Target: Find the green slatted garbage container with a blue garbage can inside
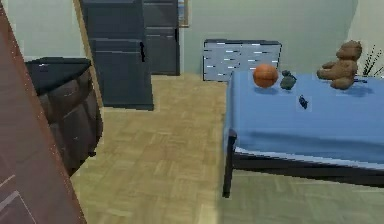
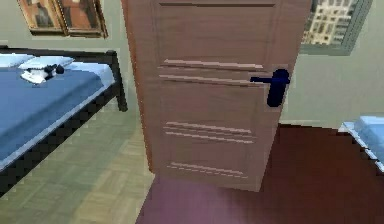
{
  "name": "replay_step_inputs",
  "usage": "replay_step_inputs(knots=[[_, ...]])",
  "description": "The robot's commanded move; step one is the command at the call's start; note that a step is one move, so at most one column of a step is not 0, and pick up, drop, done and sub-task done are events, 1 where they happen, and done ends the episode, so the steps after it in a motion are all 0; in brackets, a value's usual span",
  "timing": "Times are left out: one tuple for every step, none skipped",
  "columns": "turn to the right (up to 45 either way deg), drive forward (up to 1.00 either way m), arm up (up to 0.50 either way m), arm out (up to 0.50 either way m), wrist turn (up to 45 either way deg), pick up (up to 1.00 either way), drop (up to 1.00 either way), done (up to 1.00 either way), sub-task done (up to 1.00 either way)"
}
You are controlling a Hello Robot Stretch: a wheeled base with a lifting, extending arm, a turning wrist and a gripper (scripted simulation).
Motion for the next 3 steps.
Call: replay_step_inputs(knots=[[0.0, 0.9, 0.0, 0.0, 0.0, 0.0, 0.0, 0.0, 0.0], [-33.0, 0.0, 0.0, 0.0, 0.0, 0.0, 0.0, 0.0, 0.0], [0.0, 0.45, 0.0, 0.0, 0.0, 0.0, 0.0, 0.0, 0.0]])
